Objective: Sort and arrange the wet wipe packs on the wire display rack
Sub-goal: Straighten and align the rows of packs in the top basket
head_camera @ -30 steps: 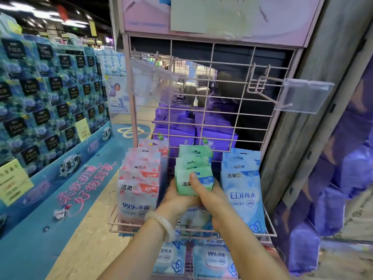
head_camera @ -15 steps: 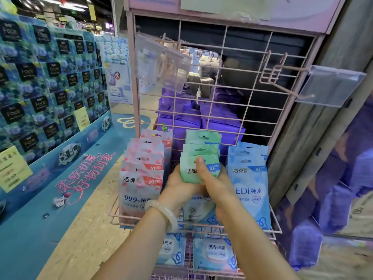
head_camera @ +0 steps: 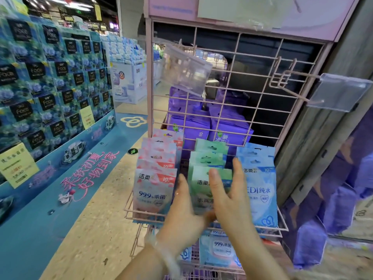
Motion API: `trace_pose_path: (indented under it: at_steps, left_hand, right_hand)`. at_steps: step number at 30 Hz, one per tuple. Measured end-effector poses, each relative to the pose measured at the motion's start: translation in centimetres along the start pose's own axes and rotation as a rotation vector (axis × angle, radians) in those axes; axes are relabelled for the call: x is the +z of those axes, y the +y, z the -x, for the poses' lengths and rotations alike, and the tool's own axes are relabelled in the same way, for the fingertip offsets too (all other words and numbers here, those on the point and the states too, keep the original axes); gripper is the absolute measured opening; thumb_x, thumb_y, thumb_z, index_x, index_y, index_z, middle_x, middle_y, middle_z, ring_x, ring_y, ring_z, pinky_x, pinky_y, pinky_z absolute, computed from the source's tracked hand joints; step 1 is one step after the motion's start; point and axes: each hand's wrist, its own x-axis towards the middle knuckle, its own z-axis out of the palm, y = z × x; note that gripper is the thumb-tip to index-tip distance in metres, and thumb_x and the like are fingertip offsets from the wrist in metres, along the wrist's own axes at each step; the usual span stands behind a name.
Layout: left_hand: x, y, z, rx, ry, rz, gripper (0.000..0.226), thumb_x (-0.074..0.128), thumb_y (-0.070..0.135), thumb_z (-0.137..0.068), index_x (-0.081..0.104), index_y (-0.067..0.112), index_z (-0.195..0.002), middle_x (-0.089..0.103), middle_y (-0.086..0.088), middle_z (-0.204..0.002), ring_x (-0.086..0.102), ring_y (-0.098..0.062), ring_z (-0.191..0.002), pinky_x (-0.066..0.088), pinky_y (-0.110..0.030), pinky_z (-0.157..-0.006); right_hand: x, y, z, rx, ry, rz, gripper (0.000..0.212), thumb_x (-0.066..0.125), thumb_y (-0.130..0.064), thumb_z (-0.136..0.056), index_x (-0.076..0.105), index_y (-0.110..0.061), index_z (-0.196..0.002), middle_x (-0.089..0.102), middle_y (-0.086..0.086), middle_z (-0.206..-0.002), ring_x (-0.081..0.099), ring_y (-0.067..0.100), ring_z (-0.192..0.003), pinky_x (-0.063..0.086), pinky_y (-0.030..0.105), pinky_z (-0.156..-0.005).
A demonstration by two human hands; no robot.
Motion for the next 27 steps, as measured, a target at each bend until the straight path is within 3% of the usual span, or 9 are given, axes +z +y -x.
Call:
trace_pose_path:
  at_steps: [3,5,7,10,12,15,20,24,27]
  left_hand:
    - [-2.9,1.5,4.0,0.247,0.065,-0.022,0.053,0.075,0.008,-0.068,0.064,0.045,-0.104,0.067,0.035,-0.101,0.062,0.013,-0.096,0.047,-0.004,-0.077]
    - [-6.2,1.7,4.8,0.356,0.302,-0.054,0.043,0.079,0.031,-0.063,0.068,0.041,-0.103,0.07,0.018,-0.11,0.064,0.003,-0.102,0.048,-0.01,-0.085]
    - [-9.8,0.9,3.7,0.295,0.385,-0.145,0.08,0.083,0.05,-0.054,0.051,0.039,-0.127,0.053,0.017,-0.136,0.05,0.004,-0.122,0.04,-0.017,-0.098]
    - [-12.9,-0.7,0.7,-0.016,0.193,-0.197,0.131,0.082,0.047,-0.044,0.006,0.026,-0.149,0.013,0.009,-0.158,0.021,-0.009,-0.142,0.024,-0.031,-0.113]
    - [-13.5,-1.1,-1.1,-0.055,0.044,-0.192,0.131,0.083,0.042,-0.044,0.009,0.02,-0.149,0.023,0.002,-0.156,0.032,-0.013,-0.139,0.033,-0.037,-0.112]
    - [-13.7,-0.7,-3.5,0.023,-0.044,-0.108,0.089,0.085,0.029,-0.051,0.041,0.025,-0.129,0.063,0.003,-0.126,0.062,-0.007,-0.111,0.053,-0.023,-0.084]
    - [-13.2,0.4,-5.3,-0.019,-0.118,0.012,0.076,0.075,0.01,-0.063,0.044,0.015,-0.132,0.066,-0.009,-0.12,0.065,-0.022,-0.108,0.055,-0.034,-0.087]
    - [-13.0,0.2,-5.4,-0.071,-0.141,0.04,0.08,0.076,0.007,-0.062,0.042,0.012,-0.135,0.063,-0.016,-0.124,0.062,-0.031,-0.111,0.049,-0.05,-0.097]
    - [-12.6,-0.2,-5.2,-0.042,-0.083,0.086,0.084,0.078,0.004,-0.057,0.04,0.01,-0.133,0.063,-0.018,-0.122,0.063,-0.033,-0.109,0.052,-0.049,-0.092]
  right_hand:
    - [1.4,-2.3,1.0,0.045,-0.152,-0.158,0.097,0.046,-0.082,-0.061,0.029,-0.031,-0.141,0.035,-0.028,-0.133,0.034,-0.027,-0.114,0.025,-0.008,-0.09]
    - [3.7,-3.0,0.5,0.208,-0.34,-0.299,0.114,0.042,-0.084,-0.046,0.03,-0.024,-0.142,0.036,-0.018,-0.143,0.037,-0.009,-0.126,0.029,0.01,-0.106]
    - [6.5,-3.3,-0.4,0.367,-0.374,-0.31,0.127,0.037,-0.088,-0.038,0.029,-0.018,-0.143,0.037,-0.003,-0.149,0.039,0.011,-0.133,0.028,0.034,-0.113]
    - [9.8,-2.7,-2.1,0.54,-0.207,-0.41,0.11,0.034,-0.086,-0.057,0.04,-0.012,-0.137,0.05,0.011,-0.139,0.05,0.027,-0.125,0.04,0.046,-0.106]
    - [10.9,-1.8,-3.4,0.602,-0.097,-0.5,0.084,0.034,-0.079,-0.07,0.06,-0.016,-0.119,0.066,0.012,-0.119,0.065,0.026,-0.106,0.053,0.044,-0.091]
    - [11.3,-0.9,-4.7,0.594,-0.094,-0.608,0.073,0.031,-0.079,-0.072,0.072,-0.021,-0.088,0.076,0.007,-0.087,0.073,0.021,-0.074,0.06,0.032,-0.059]
    - [11.7,-0.3,-5.1,0.635,-0.168,-0.6,0.086,0.028,-0.082,-0.07,0.068,-0.017,-0.107,0.071,0.016,-0.106,0.067,0.034,-0.098,0.049,0.05,-0.095]
    - [11.4,0.5,-4.6,0.611,-0.233,-0.627,0.09,0.033,-0.084,-0.059,0.066,-0.019,-0.112,0.07,0.014,-0.11,0.066,0.032,-0.101,0.048,0.048,-0.097]
    - [11.1,0.6,-4.2,0.575,-0.287,-0.674,0.089,0.035,-0.082,-0.059,0.066,-0.018,-0.113,0.07,0.014,-0.112,0.067,0.031,-0.102,0.049,0.045,-0.096]
